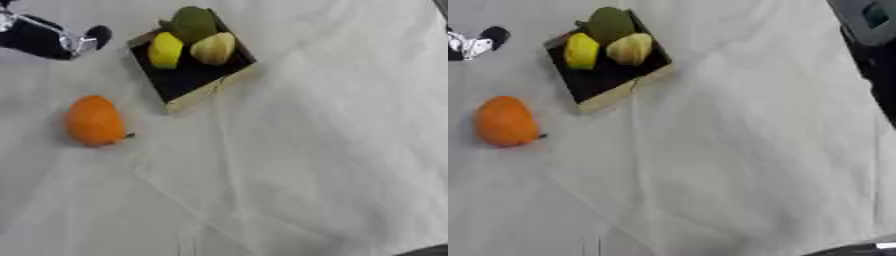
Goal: Pick up objects on the table and place them in the box.
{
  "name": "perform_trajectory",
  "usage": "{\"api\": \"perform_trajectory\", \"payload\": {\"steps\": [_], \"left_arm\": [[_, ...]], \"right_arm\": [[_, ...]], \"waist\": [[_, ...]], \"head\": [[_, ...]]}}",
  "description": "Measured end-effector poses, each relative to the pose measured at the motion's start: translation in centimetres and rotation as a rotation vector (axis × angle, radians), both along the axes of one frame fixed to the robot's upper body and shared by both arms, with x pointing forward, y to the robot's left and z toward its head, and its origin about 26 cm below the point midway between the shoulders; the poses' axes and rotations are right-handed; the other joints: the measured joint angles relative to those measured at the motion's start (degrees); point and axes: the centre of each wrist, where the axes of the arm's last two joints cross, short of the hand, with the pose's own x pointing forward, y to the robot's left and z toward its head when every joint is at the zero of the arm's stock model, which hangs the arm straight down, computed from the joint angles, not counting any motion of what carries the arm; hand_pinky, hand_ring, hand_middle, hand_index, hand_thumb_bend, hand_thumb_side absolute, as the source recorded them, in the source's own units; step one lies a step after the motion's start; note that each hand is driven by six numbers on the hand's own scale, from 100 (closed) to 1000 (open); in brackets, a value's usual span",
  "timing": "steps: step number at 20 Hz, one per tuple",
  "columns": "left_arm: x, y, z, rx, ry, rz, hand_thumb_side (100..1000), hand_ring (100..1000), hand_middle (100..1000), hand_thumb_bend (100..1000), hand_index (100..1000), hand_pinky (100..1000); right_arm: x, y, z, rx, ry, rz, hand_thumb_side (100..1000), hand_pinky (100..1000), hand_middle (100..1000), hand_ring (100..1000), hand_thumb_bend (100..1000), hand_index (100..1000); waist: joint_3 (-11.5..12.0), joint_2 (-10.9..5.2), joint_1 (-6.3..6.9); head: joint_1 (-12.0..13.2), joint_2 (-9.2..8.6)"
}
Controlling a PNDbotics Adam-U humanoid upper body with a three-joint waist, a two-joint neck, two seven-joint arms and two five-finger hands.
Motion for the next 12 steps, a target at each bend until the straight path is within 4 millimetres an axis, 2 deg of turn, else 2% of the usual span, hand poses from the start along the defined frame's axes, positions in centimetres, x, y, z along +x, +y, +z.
{"api": "perform_trajectory", "payload": {"steps": [4,5,8,12], "left_arm": [[-2.6,0.7,-0.6,0.038,0.028,-0.003,267,799,790,372,864,775],[-2.9,0.9,-0.8,0.048,0.038,-0.003,310,803,794,378,867,778],[-3.3,1.7,-1.7,0.081,0.081,-0.002,356,814,804,411,874,790],[-3.4,2.2,-2.3,0.109,0.123,0.005,368,825,807,528,867,802]], "right_arm": [[0.0,0.0,0.0,0.0,0.0,0.0,341,891,801,895,100,872],[0.0,0.0,0.0,0.0,0.0,0.0,341,891,801,895,100,872],[0.0,0.0,0.0,0.001,-0.001,-0.001,344,892,801,895,100,872],[0.0,0.0,0.0,0.003,-0.001,-0.002,346,892,801,895,100,872]], "waist": [[-0.1,0.0,0.0],[-0.2,0.0,0.0],[-0.4,0.0,0.0],[-0.5,0.0,0.0]], "head": [[-0.2,0.0],[-0.2,0.0],[-0.3,0.01],[-0.3,0.01]]}}
